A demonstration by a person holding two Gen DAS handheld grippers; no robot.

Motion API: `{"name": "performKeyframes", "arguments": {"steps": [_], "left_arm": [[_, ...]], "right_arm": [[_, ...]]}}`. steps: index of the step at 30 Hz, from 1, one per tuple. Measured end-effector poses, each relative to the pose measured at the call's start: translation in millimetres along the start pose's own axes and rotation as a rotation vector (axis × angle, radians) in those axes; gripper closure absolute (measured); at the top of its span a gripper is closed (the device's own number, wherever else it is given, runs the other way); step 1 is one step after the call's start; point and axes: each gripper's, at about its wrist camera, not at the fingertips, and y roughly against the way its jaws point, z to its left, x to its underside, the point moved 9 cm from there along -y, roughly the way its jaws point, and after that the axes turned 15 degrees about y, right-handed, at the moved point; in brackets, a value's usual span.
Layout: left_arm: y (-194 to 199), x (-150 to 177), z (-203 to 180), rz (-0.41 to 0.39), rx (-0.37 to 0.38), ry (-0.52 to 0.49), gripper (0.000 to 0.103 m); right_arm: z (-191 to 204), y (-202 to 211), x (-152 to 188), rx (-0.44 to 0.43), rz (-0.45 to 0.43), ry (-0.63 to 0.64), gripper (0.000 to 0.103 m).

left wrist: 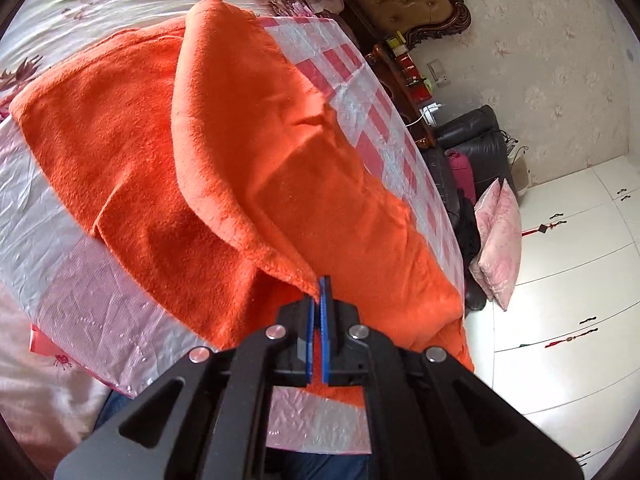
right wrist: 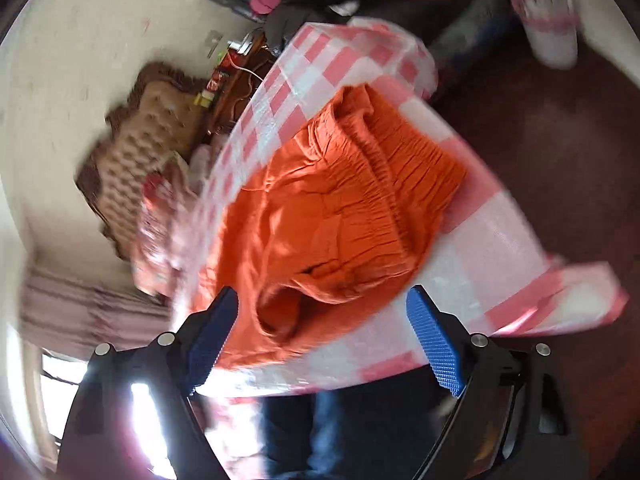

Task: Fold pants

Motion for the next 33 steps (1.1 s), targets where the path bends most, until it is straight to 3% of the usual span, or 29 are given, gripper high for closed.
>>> {"name": "performKeyframes", "arguments": {"steps": [6,7,8,9,10,11,17,24,27,28,30,33], "left_arm": [[3.9,1.0,10.6,0.009,0.029,0.037,0.101],[7.1,0.9,11.8,0.007,0.040,0.045,0.099],[10.4,-0.2,12.6,0.004,0.052,0.050,0.091],[13.5,-1.9,13.2,0.000,0.063,0.056,0.084],[16.9,-4.2,15.0,-0.009,0.066,0.061,0.075],[20.7,-7.4,17.8,-0.019,0.068,0.069,0.074],[35.3,-32.6,35.9,-0.050,0.106,0.173,0.071],[21.5,-24.8,39.3,0.029,0.132,0.243,0.071],[20.2,-28.2,42.4,0.001,0.113,0.265,0.083],[22.1,-33.4,42.1,-0.019,0.106,0.260,0.098],[24.7,-48.2,35.1,-0.047,0.078,0.242,0.101],[17.9,-78.6,-6.8,-0.049,0.040,0.214,0.102]], "right_arm": [[5.9,-30.1,-15.8,0.004,0.023,-0.056,0.018],[3.4,-31.2,-13.2,0.026,0.028,-0.043,0.028],[3.5,-35.0,-13.8,0.068,0.042,-0.019,0.039],[4.3,-37.6,-14.2,0.094,0.049,-0.004,0.061],[4.2,-39.3,-14.3,0.110,0.050,0.006,0.075],[8.1,-38.8,-15.9,0.124,0.045,0.023,0.078],[26.2,-19.7,-32.1,0.162,-0.013,0.121,0.081],[64.8,4.0,-66.8,0.130,-0.087,0.192,0.083],[73.2,3.1,-82.0,0.109,-0.095,0.185,0.083],[73.4,1.2,-86.6,0.103,-0.091,0.171,0.083],[72.1,-3.4,-96.5,0.100,-0.075,0.136,0.083],[70.9,-23.7,-126.3,0.089,-0.021,0.037,0.083]]}}
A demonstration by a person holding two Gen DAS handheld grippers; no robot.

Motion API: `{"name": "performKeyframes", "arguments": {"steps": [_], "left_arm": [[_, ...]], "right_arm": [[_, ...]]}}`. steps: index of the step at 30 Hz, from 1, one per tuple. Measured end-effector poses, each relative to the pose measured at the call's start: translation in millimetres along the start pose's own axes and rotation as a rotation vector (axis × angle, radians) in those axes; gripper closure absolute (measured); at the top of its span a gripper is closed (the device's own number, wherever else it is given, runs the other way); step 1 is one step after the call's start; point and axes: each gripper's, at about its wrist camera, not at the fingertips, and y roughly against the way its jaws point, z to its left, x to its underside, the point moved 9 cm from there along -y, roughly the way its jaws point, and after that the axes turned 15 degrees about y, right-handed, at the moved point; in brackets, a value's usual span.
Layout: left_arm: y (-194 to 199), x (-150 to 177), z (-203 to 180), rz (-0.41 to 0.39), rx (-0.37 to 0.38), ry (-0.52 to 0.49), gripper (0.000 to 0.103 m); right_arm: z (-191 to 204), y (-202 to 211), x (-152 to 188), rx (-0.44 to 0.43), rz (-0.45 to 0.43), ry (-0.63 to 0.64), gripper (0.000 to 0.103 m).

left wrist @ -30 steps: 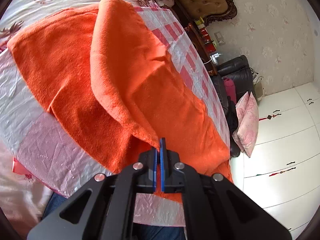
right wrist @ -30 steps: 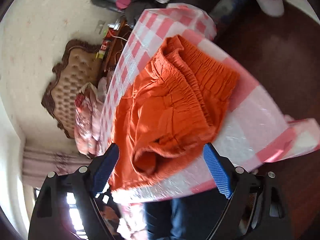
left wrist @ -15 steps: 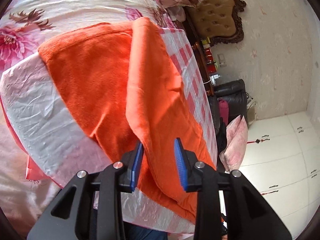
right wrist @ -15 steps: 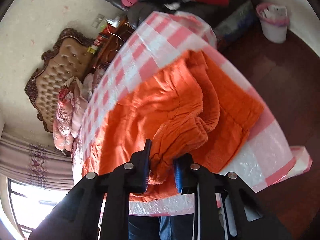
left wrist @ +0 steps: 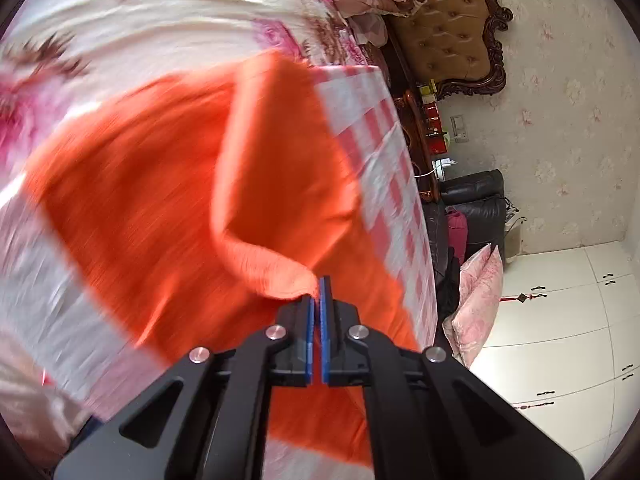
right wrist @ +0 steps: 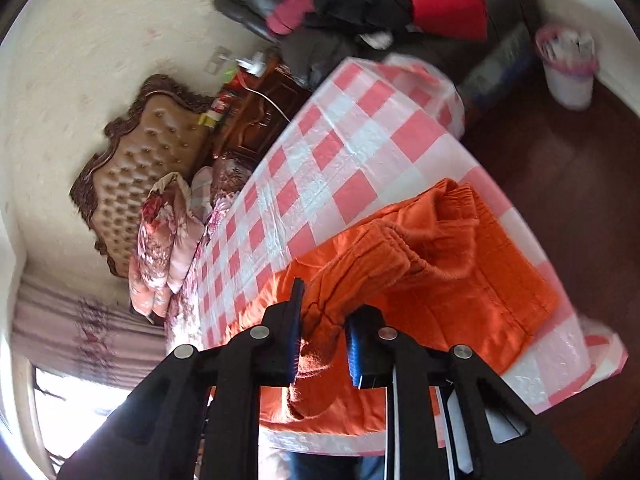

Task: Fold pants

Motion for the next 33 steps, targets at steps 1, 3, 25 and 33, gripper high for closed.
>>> {"name": "performKeyframes", "arguments": {"steps": [1,3,25,33], "left_arm": [[-6.4,-5.9,-20.8,0.001,-0.019,-0.024,0.102],[-31.7,-21.9,-94.1,0.002,-0.064,-0.133,0.102],[27.8,70.7,25.2,-0.069,-0.090,-0.247,0.102],[20.8,63.2,37.6,-0.030,0.097,-0.101,0.072]], "right_arm": [[2.7,-9.1,-19.8,0.003,0.011,-0.019,0.083],[7.7,-22.4,-64.0,0.023,-0.005,-0.024,0.084],[-112.3,-16.4,34.9,0.178,-0.041,0.061,0.085],[-129.1,1.4,63.6,0.379,-0.046,0.091,0.087]]}}
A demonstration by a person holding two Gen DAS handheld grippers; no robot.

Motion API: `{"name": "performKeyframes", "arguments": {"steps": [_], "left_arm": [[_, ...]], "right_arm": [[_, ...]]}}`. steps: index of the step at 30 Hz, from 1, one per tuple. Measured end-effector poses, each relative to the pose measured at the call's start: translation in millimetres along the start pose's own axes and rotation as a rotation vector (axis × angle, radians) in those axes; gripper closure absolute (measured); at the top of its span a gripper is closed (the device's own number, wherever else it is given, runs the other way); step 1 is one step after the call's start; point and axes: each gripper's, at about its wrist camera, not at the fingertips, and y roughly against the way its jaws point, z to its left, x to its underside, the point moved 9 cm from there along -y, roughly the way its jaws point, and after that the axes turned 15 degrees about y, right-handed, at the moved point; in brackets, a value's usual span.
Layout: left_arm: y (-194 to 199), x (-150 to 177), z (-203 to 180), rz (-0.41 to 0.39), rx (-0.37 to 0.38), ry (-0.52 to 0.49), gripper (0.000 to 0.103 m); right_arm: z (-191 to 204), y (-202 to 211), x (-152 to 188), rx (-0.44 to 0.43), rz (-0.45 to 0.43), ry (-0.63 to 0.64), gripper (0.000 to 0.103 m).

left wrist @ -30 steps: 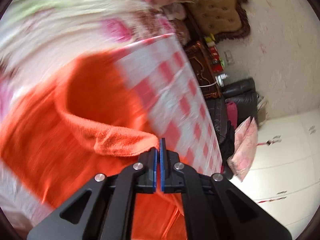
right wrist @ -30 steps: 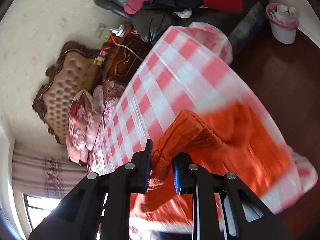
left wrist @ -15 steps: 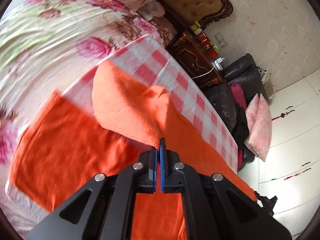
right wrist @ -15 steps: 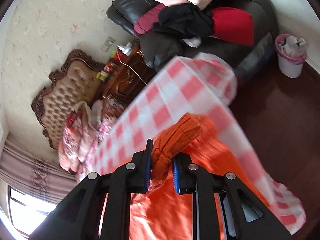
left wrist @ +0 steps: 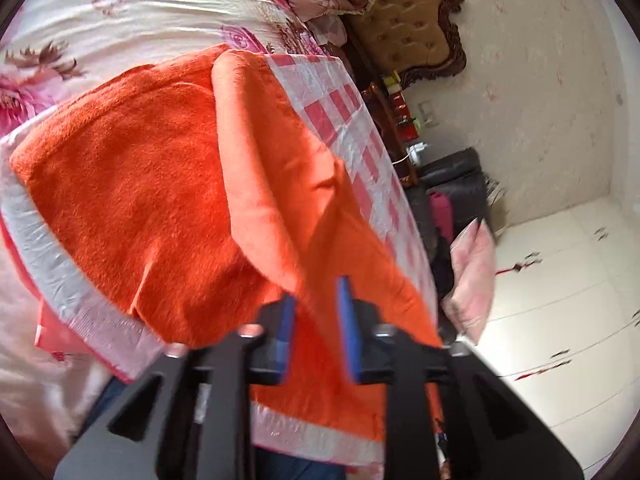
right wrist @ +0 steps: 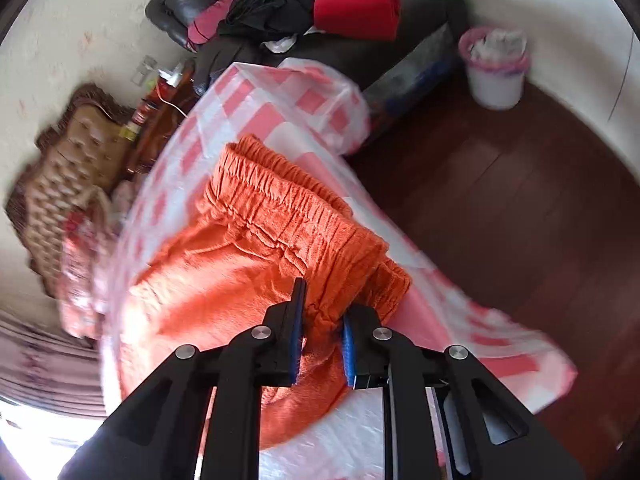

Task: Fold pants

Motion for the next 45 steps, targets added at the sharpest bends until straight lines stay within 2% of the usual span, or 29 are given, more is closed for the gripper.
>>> {"name": "performKeyframes", "arguments": {"steps": [4,6,7,8,9,11,13,14,15,16,17,18,20,24,28,32,36,40,42,45], "left_arm": [[-12.0,-13.6,8.2,0.013,0.032,0.085,0.069],[-11.5,-28.1,9.0,-0.010,0.048,0.116,0.073],[-6.0,-38.5,8.0,-0.047,0.039,0.121,0.093],[1.7,-45.1,3.2,-0.087,0.022,0.102,0.100],[16.5,-49.1,-11.8,-0.151,0.000,0.029,0.100],[42.4,-36.8,-46.3,-0.267,-0.115,-0.213,0.100],[52.9,-18.2,-59.0,-0.321,-0.204,-0.367,0.100],[53.5,-10.0,-55.6,-0.329,-0.243,-0.407,0.100],[50.5,-6.1,-44.9,-0.313,-0.269,-0.405,0.100],[45.5,-7.2,-23.6,-0.279,-0.287,-0.343,0.091],[43.3,-9.5,-10.4,-0.262,-0.294,-0.286,0.076],[42.8,-12.4,12.5,-0.236,-0.271,-0.186,0.076],[46.4,-15.3,31.9,-0.209,-0.221,-0.092,0.076],[56.4,-28.2,38.9,-0.206,-0.136,-0.021,0.074],[60.0,-38.2,45.1,-0.203,-0.107,0.045,0.074],[63.0,-47.6,57.1,-0.191,-0.041,0.175,0.074],[63.6,-53.7,63.3,-0.183,-0.009,0.251,0.081],[55.9,-67.6,61.7,-0.185,-0.093,0.221,0.101],[63.3,-76.2,48.6,-0.210,-0.090,0.181,0.101],[96.9,-80.6,15.5,-0.279,-0.106,0.060,0.101]], "right_arm": [[4.6,4.0,6.4,0.129,0.009,0.096,0.087],[4.4,0.0,8.8,0.177,0.021,0.135,0.087],[4.5,-2.5,7.4,0.190,0.025,0.141,0.087],[5.1,-2.0,7.6,0.201,0.028,0.148,0.087],[6.9,-2.1,6.7,0.210,0.032,0.156,0.087],[7.9,-1.7,7.6,0.225,0.038,0.166,0.087],[7.8,-2.7,7.3,0.237,0.040,0.171,0.087],[6.9,-4.0,7.4,0.242,0.042,0.169,0.087],[7.5,-3.6,7.3,0.246,0.043,0.169,0.087],[7.9,-3.1,7.1,0.253,0.044,0.172,0.087],[9.3,-2.2,7.6,0.260,0.045,0.178,0.087],[10.4,-1.8,7.0,0.266,0.047,0.185,0.087],[11.0,0.5,6.4,0.260,0.050,0.190,0.087],[8.9,2.3,8.1,0.240,0.057,0.175,0.087],[9.7,2.4,7.3,0.250,0.056,0.187,0.087],[9.8,2.9,8.2,0.245,0.058,0.186,0.087],[10.3,2.4,8.4,0.250,0.059,0.191,0.087],[15.0,2.6,8.1,0.269,0.056,0.216,0.086],[19.7,10.2,4.7,0.244,0.044,0.213,0.087],[30.9,32.1,-1.7,0.144,0.013,0.182,0.087]]}}
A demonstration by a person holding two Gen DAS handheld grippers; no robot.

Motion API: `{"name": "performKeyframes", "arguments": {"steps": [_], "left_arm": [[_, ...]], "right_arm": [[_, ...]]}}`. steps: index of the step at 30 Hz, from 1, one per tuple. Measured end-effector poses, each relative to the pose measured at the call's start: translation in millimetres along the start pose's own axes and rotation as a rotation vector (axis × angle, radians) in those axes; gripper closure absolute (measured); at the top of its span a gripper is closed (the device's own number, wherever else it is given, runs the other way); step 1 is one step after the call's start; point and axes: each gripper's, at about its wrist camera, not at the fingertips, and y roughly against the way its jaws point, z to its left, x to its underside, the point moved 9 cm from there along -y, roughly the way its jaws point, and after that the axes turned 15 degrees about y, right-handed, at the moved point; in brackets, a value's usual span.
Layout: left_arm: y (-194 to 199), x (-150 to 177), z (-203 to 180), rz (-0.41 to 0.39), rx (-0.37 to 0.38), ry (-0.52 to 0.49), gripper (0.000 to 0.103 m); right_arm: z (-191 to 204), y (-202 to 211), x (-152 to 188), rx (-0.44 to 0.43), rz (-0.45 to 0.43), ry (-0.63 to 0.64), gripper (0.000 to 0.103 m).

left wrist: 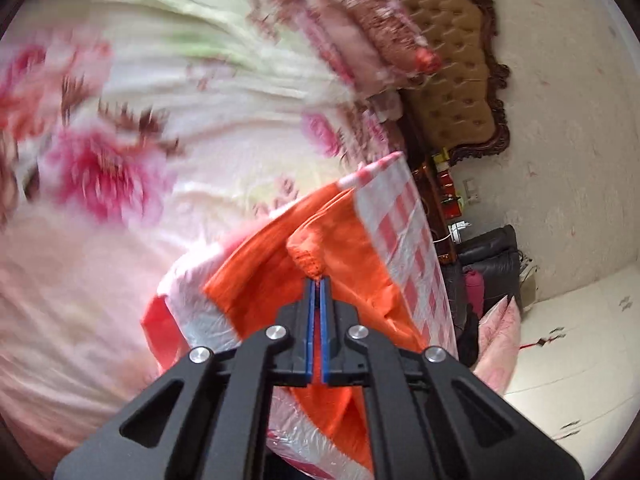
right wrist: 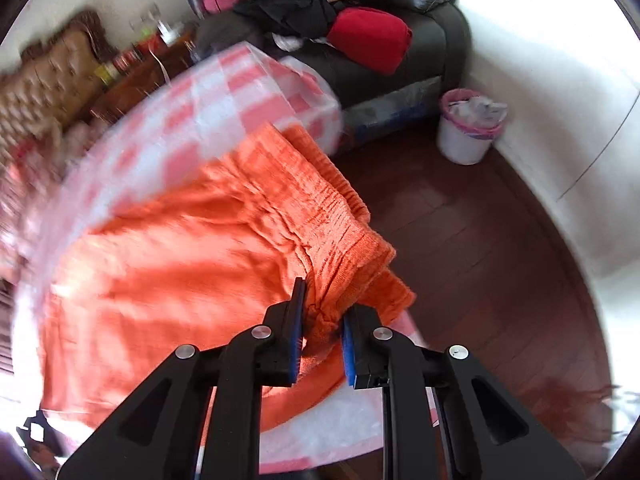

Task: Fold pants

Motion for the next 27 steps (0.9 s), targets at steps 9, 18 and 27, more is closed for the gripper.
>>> {"name": "performKeyframes", "arguments": {"steps": [9,18,27], "left_arm": [[2.0,6.7,39.7,0.009,-0.094,0.025,0.102],[-2.9,6.5,59.7,0.002,-0.190,0.007,0.101],[1.5,8.4,52.6,-0.056,-0.301,-0.119,0.088]], "right_arm": [[9.5,-18.8,20.3,0.098,0.088,0.125,0.087],[-4.2,-29.8,29.9,-0.023,0.151,0.022,0.087],[21.7,-35.4,29.8,0.240,0.136,0.272,0.087]]}}
